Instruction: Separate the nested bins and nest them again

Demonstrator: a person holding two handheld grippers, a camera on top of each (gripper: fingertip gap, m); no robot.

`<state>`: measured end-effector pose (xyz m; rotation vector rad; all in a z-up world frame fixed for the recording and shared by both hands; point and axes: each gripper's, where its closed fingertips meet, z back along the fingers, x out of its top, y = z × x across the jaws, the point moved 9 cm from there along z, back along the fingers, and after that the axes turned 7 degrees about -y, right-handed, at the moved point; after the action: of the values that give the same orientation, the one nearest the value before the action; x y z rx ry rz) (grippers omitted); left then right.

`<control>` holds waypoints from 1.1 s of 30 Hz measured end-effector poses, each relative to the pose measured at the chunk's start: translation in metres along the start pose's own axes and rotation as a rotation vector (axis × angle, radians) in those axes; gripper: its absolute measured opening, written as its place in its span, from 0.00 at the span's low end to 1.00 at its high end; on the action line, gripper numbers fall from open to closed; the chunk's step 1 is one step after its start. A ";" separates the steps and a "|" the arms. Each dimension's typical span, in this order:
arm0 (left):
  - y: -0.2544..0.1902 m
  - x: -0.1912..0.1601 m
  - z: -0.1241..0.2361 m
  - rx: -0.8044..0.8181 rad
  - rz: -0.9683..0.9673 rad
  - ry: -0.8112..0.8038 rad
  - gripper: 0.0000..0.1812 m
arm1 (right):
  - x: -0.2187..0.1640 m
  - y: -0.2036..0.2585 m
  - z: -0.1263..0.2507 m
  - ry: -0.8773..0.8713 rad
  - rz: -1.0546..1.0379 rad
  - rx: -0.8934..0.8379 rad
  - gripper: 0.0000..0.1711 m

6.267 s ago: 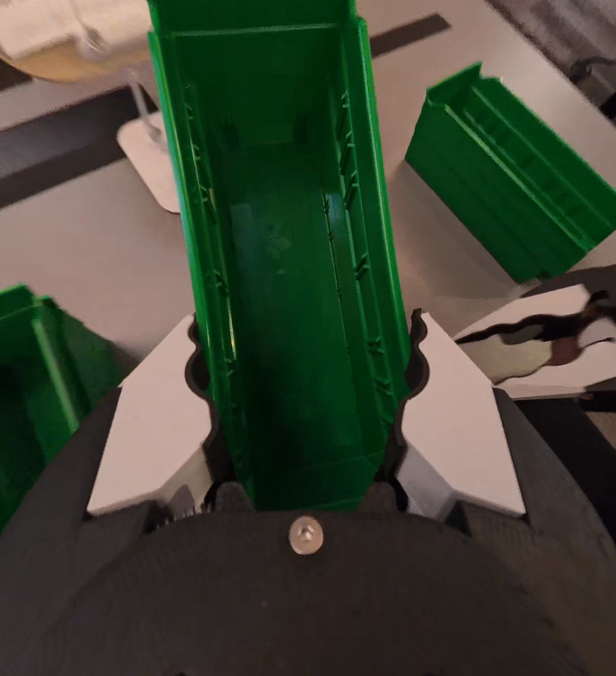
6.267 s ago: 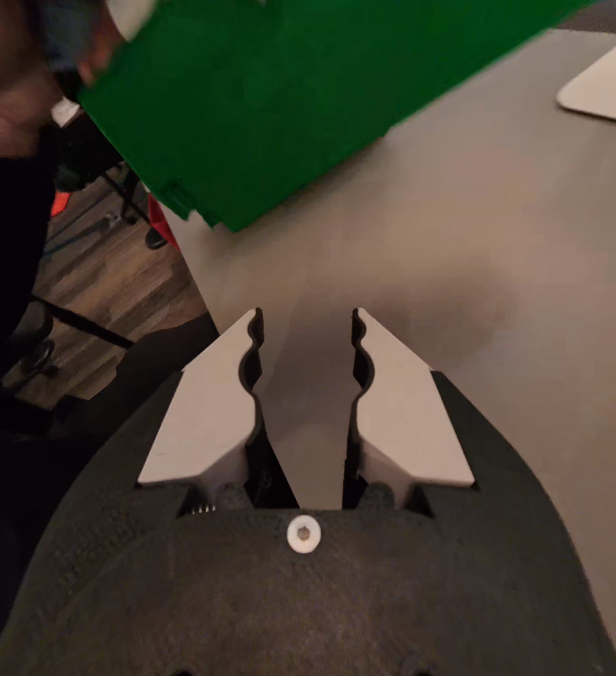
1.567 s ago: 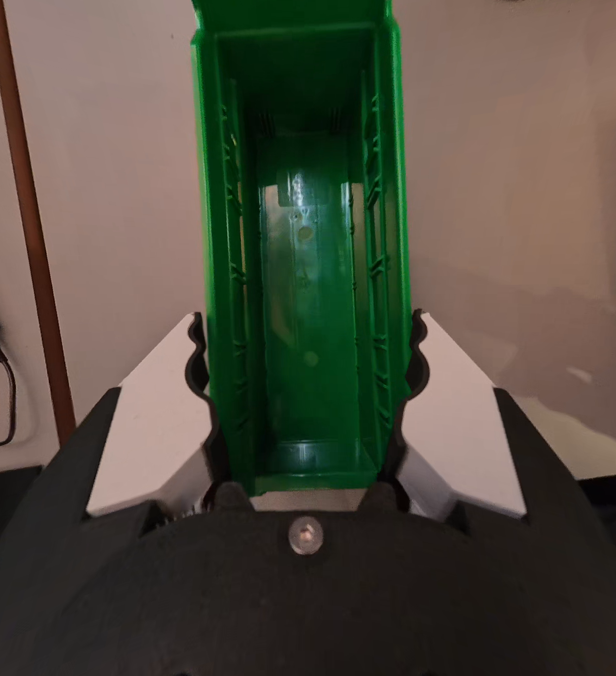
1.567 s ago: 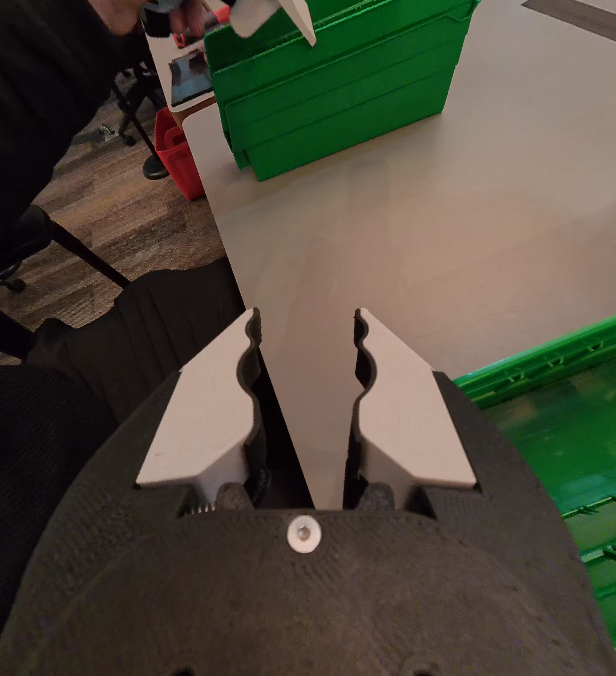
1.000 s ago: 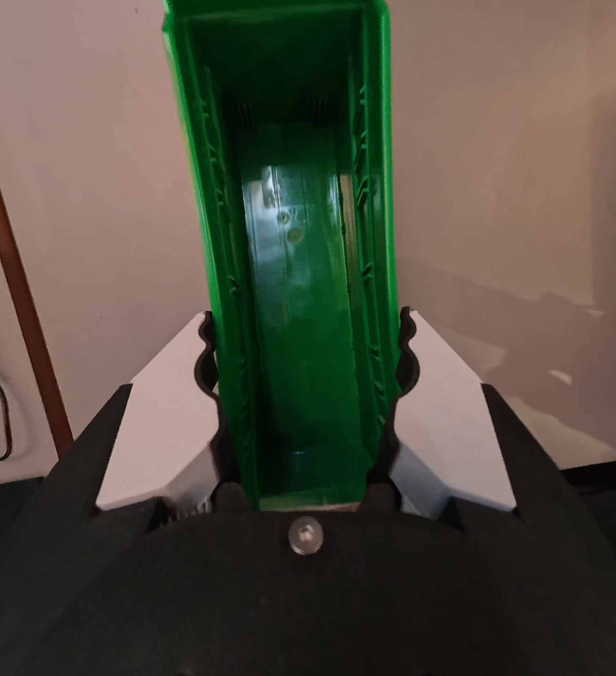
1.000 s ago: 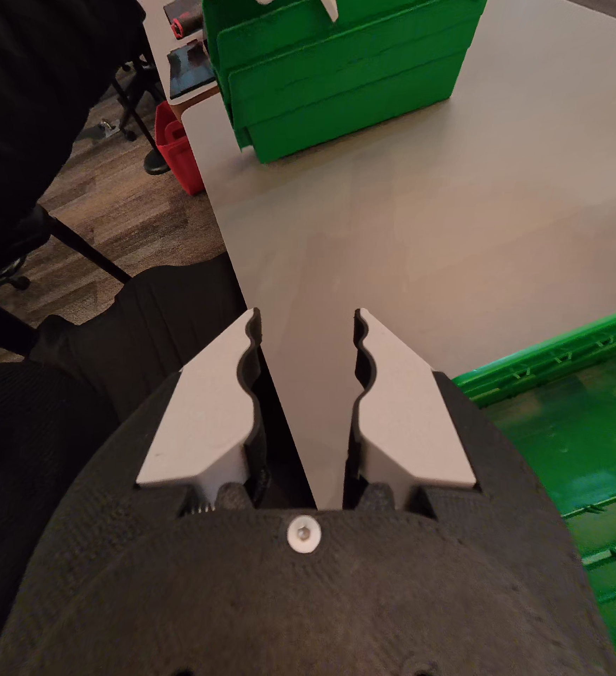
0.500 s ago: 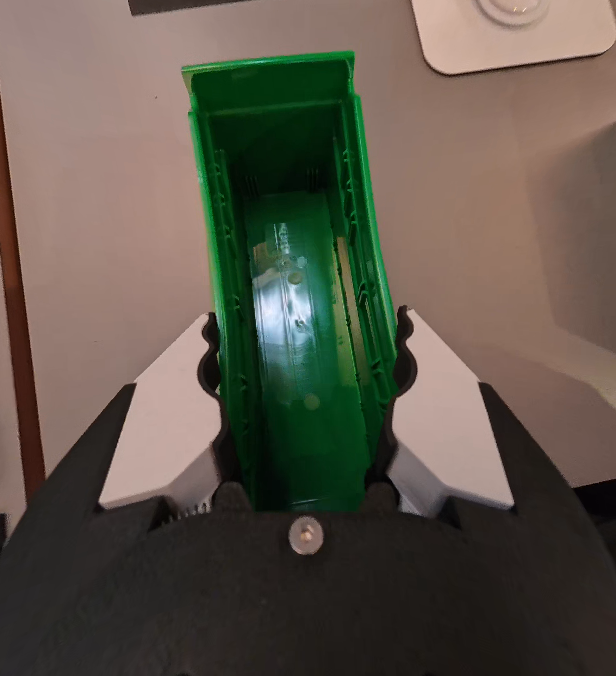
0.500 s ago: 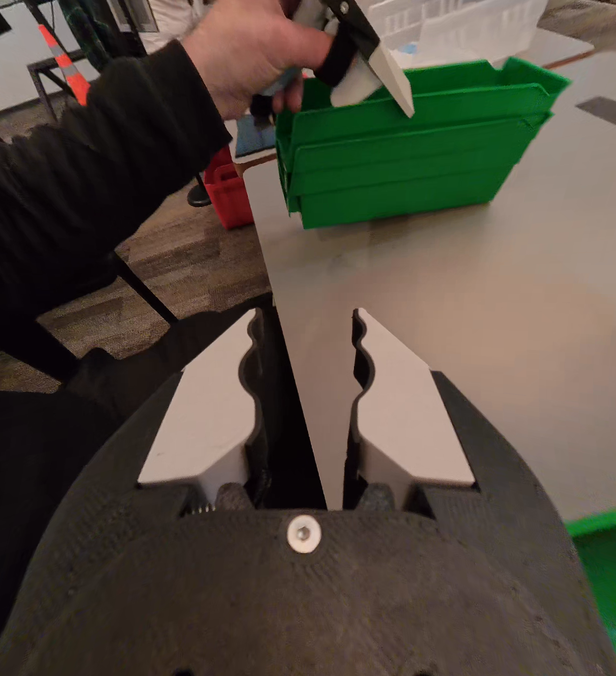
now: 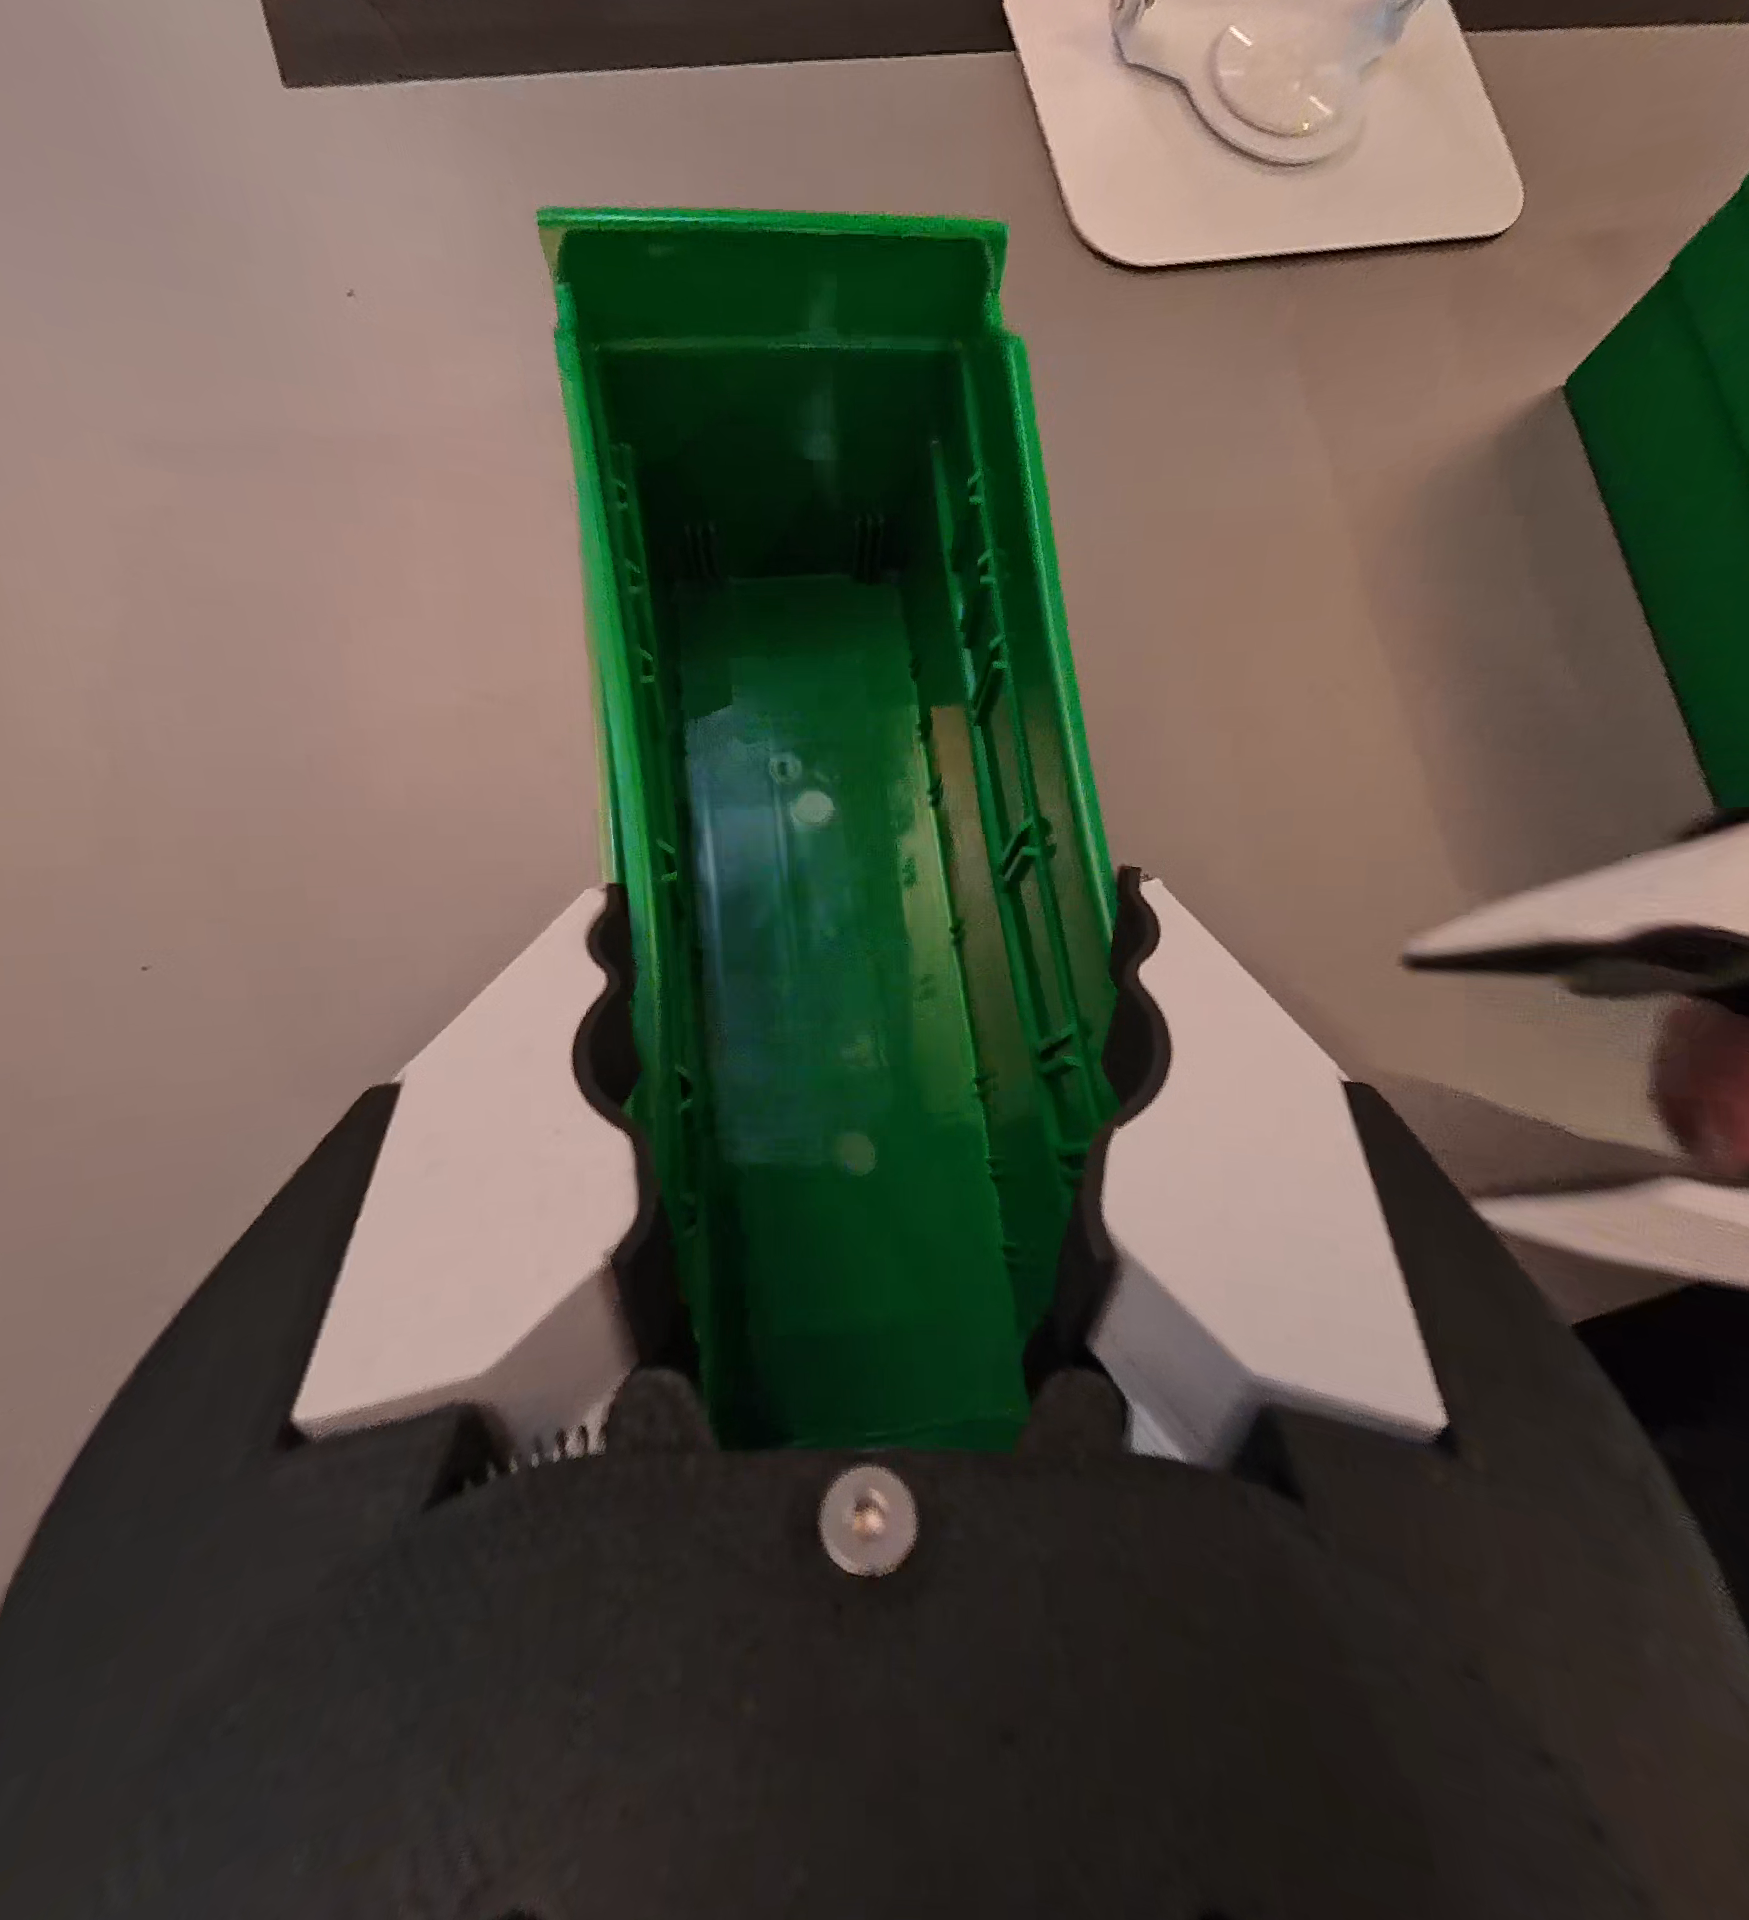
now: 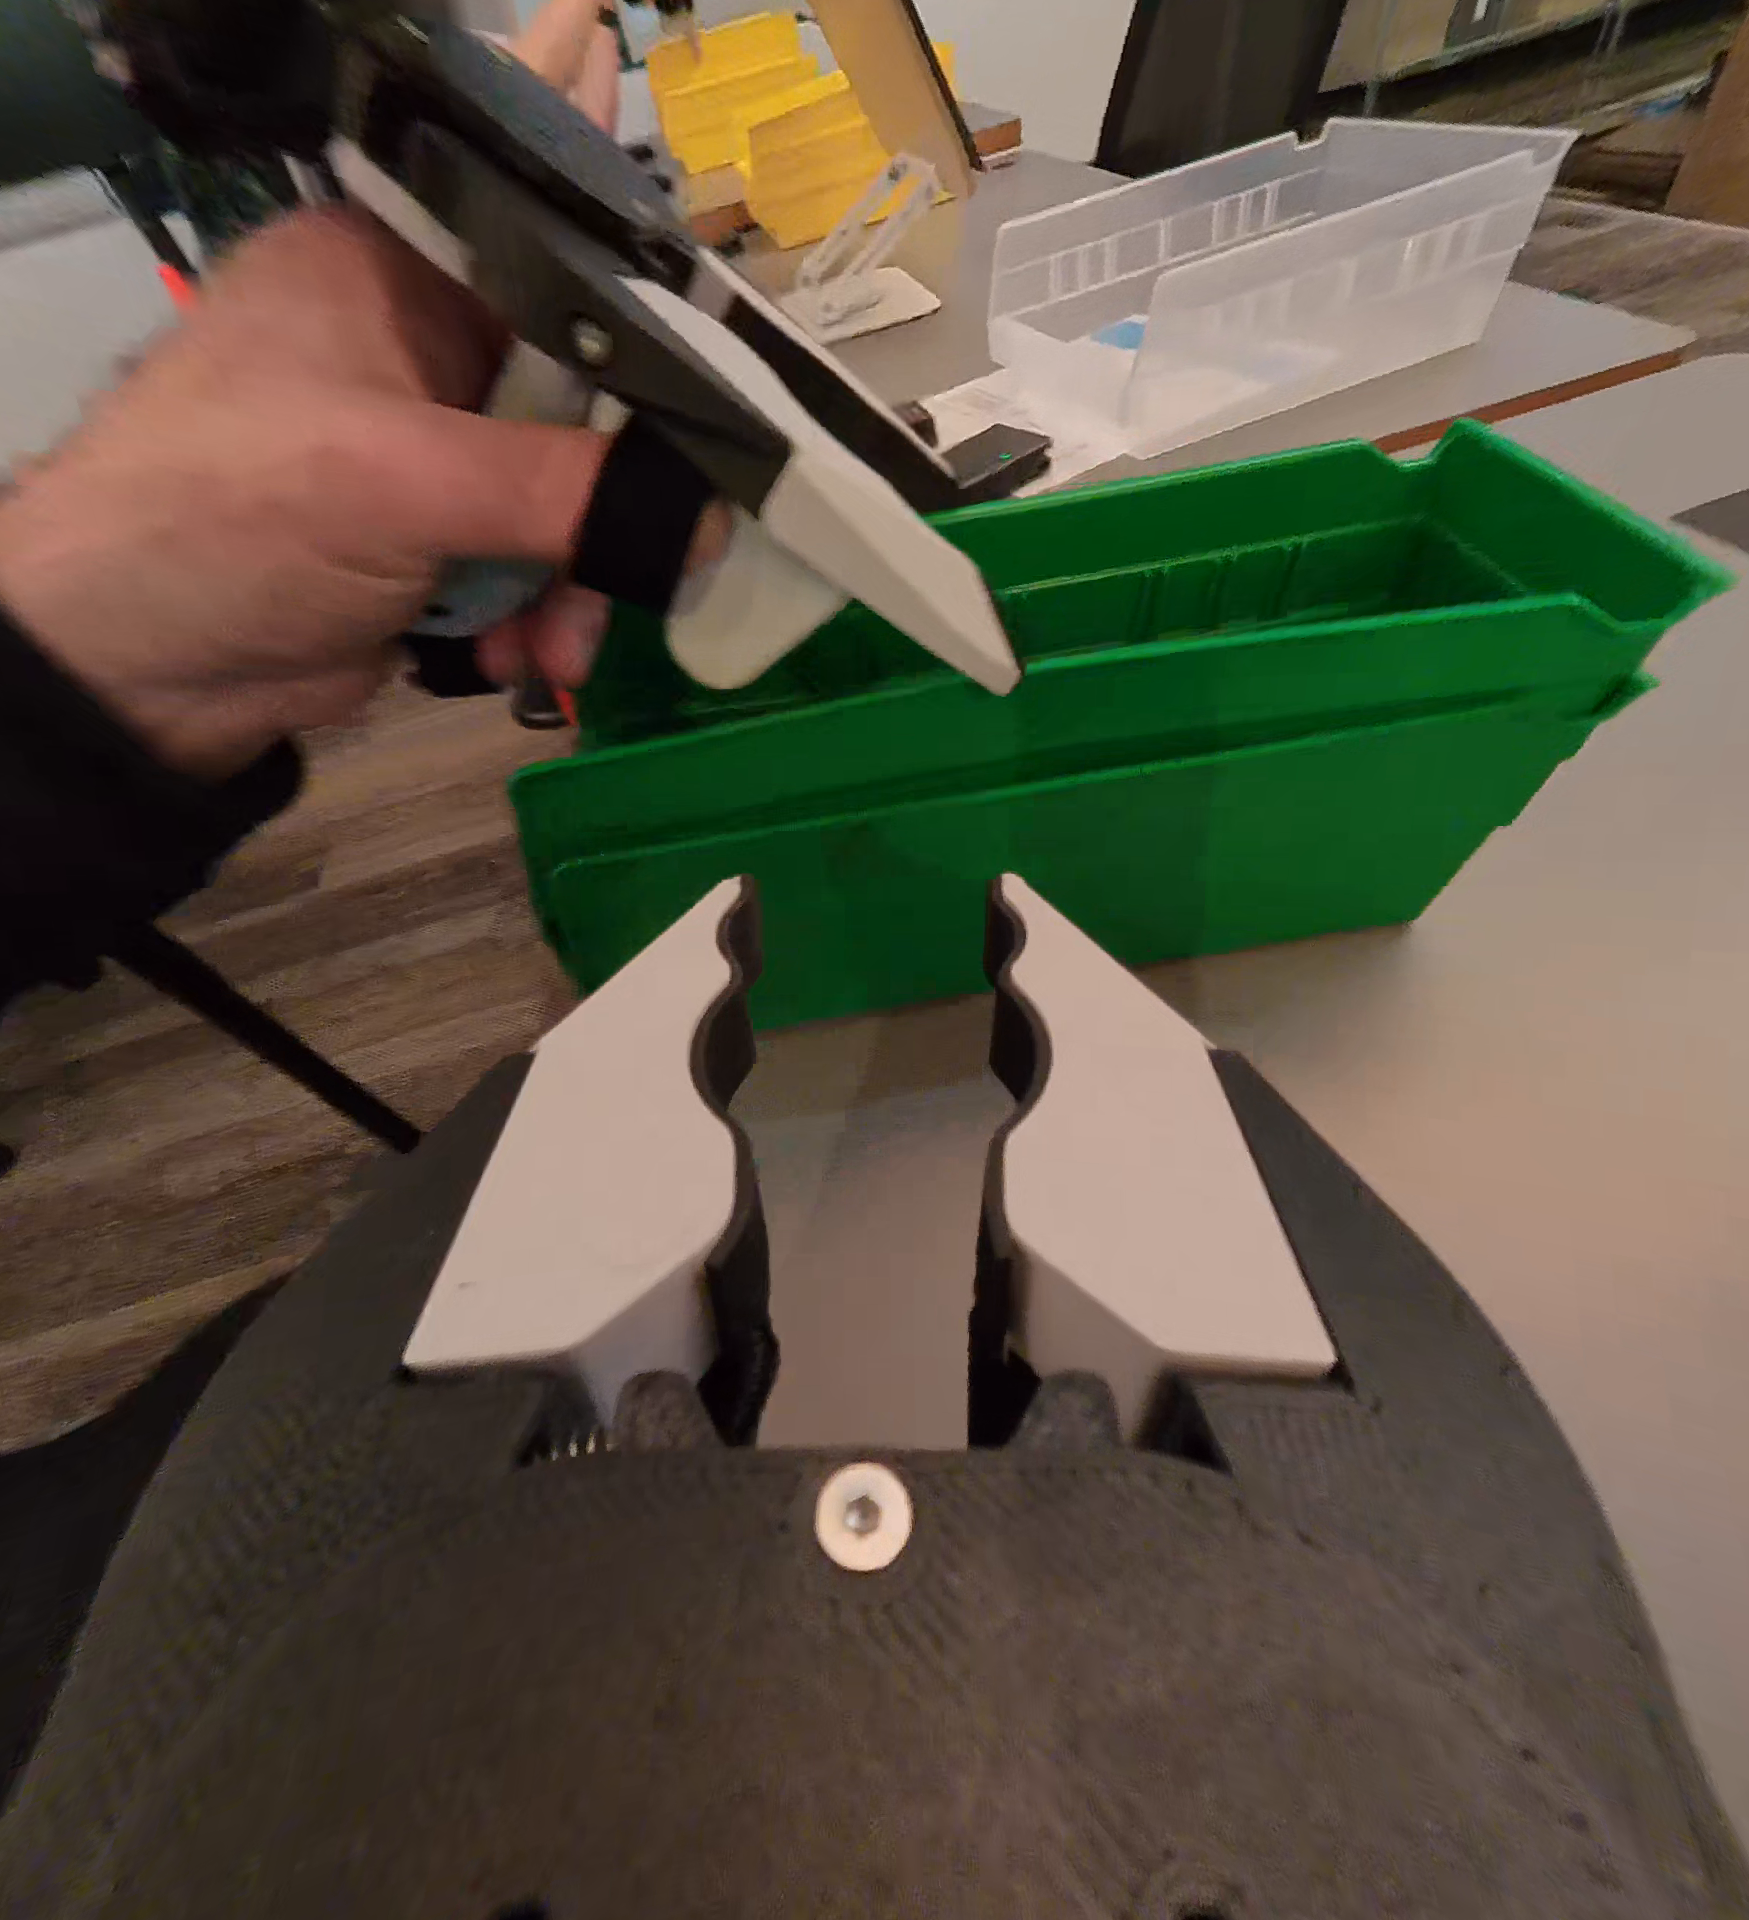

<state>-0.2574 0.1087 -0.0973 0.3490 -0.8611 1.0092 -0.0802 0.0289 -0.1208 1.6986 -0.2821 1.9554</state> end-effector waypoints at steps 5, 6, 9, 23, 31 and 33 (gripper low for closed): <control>0.007 0.003 0.010 0.022 0.039 -0.059 0.20 | -0.011 -0.018 -0.032 0.031 0.092 -0.024 0.24; 0.009 -0.001 0.005 0.029 0.029 0.005 0.28 | -0.014 -0.021 -0.035 0.044 0.090 -0.034 0.25; 0.012 -0.004 0.000 0.041 0.008 0.041 0.29 | -0.014 -0.030 -0.036 0.032 0.026 -0.037 0.23; 0.013 -0.027 -0.009 -0.163 0.177 0.236 0.37 | -0.007 -0.037 -0.010 0.072 -0.110 -0.082 0.27; -0.009 -0.015 -0.008 -0.208 0.125 0.236 0.66 | -0.012 -0.026 -0.026 0.116 -0.019 0.024 0.23; -0.016 -0.013 -0.011 -0.192 0.081 0.268 0.77 | -0.016 -0.020 -0.032 0.137 0.024 0.058 0.21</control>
<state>-0.2416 0.0993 -0.1122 0.0145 -0.7248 1.0125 -0.0957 0.0571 -0.1458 1.5944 -0.1977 2.1046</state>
